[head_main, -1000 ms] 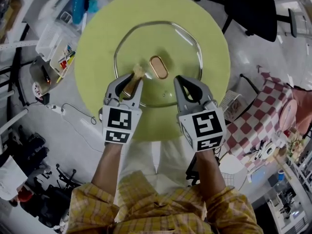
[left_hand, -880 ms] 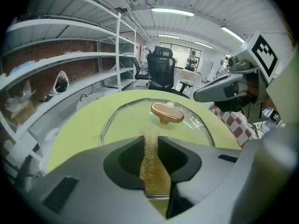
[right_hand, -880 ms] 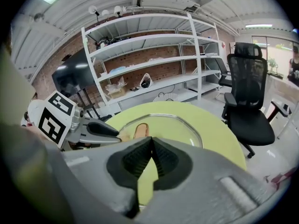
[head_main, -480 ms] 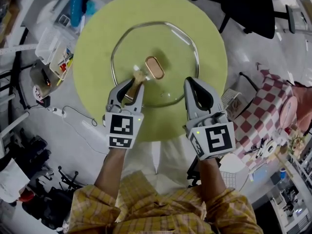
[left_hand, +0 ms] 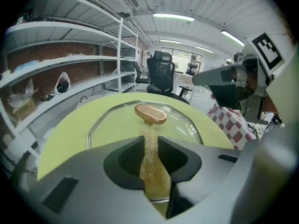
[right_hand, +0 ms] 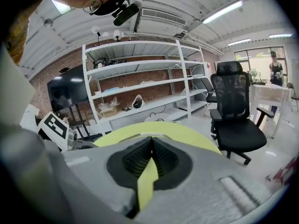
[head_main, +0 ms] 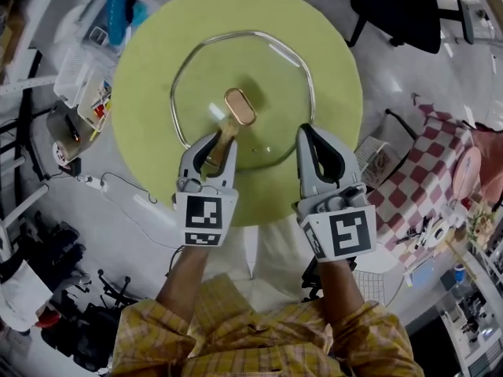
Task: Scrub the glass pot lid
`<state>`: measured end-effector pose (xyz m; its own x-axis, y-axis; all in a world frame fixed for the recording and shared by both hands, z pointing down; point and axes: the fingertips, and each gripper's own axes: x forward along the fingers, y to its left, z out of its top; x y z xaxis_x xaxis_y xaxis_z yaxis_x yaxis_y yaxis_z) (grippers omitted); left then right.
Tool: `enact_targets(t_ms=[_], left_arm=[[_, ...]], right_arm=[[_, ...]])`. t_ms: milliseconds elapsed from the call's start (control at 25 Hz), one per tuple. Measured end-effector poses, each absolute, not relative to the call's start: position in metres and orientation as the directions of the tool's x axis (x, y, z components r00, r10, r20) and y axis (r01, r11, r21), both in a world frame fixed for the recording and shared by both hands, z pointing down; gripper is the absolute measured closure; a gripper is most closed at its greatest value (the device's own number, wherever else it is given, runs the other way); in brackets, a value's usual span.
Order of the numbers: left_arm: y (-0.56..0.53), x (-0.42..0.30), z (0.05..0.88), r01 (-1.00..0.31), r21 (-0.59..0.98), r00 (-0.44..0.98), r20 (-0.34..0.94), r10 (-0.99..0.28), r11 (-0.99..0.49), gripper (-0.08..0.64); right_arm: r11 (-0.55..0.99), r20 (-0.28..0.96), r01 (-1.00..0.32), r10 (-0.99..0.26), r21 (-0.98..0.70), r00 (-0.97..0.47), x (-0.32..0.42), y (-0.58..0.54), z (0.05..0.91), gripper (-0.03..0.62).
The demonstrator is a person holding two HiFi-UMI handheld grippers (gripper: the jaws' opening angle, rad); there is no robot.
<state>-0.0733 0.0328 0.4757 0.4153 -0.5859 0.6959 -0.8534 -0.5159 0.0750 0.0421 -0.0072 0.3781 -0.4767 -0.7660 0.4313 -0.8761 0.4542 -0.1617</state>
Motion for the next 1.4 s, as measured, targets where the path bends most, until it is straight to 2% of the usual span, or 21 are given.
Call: enact_targets(t_ms=[600, 920, 1400], left_arm=[[0.048, -0.036, 0.483, -0.808, 0.021, 0.416, 0.728, -0.545, -0.588, 0.465], [0.058, 0.011, 0.487, -0.682, -0.038, 0.454, 0.762, -0.463, -0.73, 0.465], [0.049, 0.058, 0.486, -0.574, -0.026, 0.462, 0.815, -0.35, -0.818, 0.466]], right_arm=[[0.415, 0.435, -0.897, -0.786, -0.155, -0.439, 0.062, -0.001, 0.38, 0.594], [0.392, 0.436, -0.907, -0.797, -0.152, -0.418, 0.072, -0.001, 0.38, 0.594], [0.366, 0.436, -0.917, -0.808, -0.156, -0.397, 0.088, 0.003, 0.38, 0.594]])
